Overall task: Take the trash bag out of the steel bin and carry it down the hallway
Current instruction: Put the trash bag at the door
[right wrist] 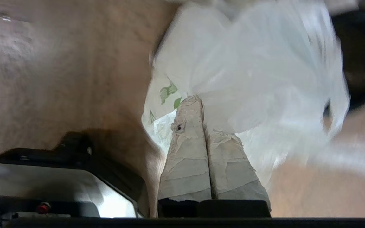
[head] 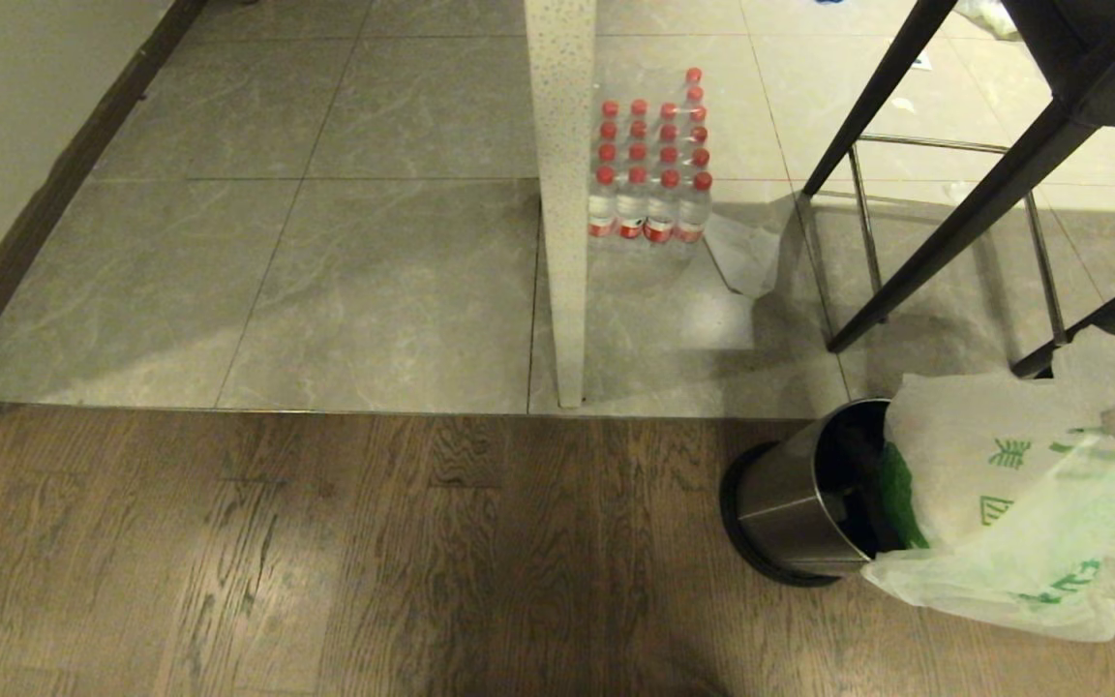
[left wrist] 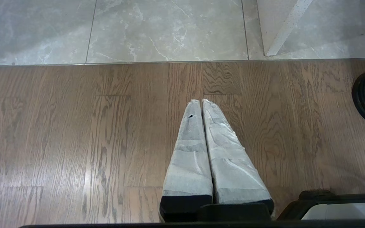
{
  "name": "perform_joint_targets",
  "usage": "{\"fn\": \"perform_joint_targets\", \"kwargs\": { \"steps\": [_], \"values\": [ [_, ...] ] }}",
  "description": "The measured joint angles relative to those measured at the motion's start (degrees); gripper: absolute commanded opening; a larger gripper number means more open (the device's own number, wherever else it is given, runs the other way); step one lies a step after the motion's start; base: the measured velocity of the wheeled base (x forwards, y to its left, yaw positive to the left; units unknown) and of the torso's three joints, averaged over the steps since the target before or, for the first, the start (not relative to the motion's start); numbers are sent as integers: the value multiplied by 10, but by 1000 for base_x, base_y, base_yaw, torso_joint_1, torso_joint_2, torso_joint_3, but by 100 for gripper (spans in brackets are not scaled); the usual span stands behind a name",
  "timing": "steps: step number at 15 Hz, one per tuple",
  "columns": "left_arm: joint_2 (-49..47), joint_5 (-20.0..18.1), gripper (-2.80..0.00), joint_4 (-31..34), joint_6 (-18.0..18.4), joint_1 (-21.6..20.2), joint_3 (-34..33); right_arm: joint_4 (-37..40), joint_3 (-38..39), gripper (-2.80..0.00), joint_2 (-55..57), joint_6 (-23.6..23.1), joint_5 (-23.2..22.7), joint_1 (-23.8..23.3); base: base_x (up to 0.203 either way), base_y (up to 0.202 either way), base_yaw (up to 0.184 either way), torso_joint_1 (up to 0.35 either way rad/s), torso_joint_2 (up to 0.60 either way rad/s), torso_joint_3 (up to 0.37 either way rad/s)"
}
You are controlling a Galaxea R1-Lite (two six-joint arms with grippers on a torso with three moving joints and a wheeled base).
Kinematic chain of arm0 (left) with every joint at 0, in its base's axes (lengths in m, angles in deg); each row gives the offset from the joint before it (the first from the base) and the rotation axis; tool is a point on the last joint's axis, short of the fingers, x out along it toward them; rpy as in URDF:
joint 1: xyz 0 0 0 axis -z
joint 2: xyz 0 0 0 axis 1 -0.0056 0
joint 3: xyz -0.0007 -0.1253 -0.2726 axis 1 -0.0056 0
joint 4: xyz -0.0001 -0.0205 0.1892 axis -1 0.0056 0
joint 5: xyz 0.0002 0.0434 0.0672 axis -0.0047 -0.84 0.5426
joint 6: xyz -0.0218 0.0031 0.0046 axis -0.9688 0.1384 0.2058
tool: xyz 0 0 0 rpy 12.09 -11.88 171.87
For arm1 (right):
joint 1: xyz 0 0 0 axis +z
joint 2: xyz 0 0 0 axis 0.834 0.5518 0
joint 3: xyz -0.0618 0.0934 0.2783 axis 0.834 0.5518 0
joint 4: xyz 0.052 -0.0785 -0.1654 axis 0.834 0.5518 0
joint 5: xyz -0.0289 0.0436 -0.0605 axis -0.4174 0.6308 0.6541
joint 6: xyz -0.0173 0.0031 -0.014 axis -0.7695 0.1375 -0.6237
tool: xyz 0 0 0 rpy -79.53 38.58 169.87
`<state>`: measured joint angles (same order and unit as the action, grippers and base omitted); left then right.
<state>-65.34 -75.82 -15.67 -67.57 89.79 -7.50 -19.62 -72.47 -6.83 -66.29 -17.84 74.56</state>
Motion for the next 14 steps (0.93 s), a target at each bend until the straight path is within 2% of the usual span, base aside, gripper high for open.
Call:
{"fn": "perform_joint_targets", "kwargs": {
  "steps": [2, 7, 10, 14],
  "values": [
    [0, 0, -280, 0, 0, 0, 0, 3, 11, -280, -23, 0, -3, -32, 0, 0, 0, 0, 0, 0],
    [0, 0, -280, 0, 0, -1, 0, -8, 66, -280, -76, -3, -7, -71, 0, 0, 0, 0, 0, 0],
    [0, 0, -280, 0, 0, 0, 0, -37, 153, -280, -129, -5, -29, -103, 0, 0, 0, 0, 0, 0],
    [0, 0, -280, 0, 0, 0, 0, -110, 336, -280, -222, -21, -100, -182, 0, 0, 0, 0, 0, 0]
  ]
}}
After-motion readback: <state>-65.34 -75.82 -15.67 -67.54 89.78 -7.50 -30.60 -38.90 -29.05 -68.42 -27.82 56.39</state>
